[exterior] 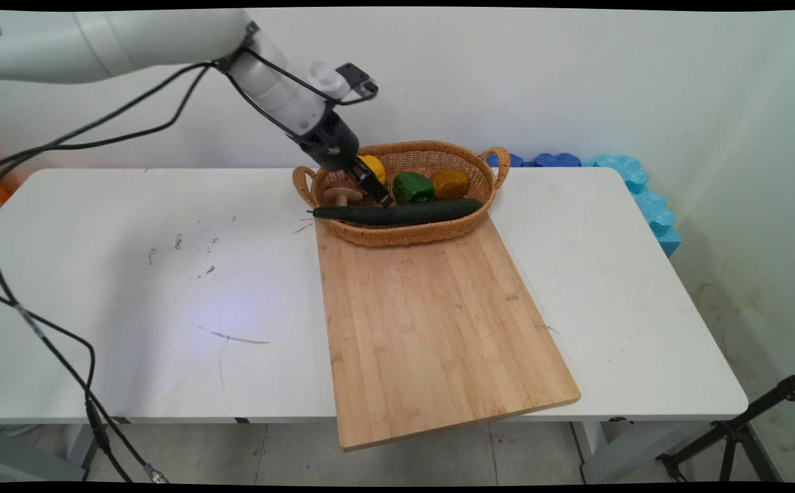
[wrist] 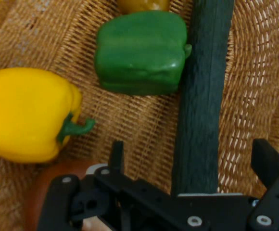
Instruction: Pick up the cucumber from the vegetable basket, then place the picked object on the cutting board
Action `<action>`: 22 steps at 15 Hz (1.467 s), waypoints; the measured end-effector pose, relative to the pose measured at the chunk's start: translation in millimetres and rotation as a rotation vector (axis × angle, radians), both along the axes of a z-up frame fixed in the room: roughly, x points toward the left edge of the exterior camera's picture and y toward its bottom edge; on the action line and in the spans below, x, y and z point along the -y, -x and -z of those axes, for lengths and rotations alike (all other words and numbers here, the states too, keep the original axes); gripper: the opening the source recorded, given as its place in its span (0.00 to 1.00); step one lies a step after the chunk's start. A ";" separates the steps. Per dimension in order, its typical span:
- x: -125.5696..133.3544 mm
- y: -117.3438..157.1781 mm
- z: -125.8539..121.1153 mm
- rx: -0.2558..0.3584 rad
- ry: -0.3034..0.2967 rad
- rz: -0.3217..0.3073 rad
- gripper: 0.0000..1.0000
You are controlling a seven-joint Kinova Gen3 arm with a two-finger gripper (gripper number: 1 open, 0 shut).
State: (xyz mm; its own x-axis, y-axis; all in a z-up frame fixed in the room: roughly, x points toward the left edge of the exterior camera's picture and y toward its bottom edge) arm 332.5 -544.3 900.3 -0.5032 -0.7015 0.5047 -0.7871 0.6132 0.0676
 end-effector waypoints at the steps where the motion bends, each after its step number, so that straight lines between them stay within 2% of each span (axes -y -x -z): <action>1: 3.0 2.5 3.3 0.000 -0.004 0.002 1.00; 10: 28.1 30.6 39.3 -0.007 -0.056 0.023 1.00; 11: 29.6 32.2 41.6 -0.006 -0.056 0.024 0.00; 18: 32.9 34.9 50.5 0.034 -0.047 0.066 0.00; 22: 26.4 38.5 37.5 0.043 -0.015 0.087 0.00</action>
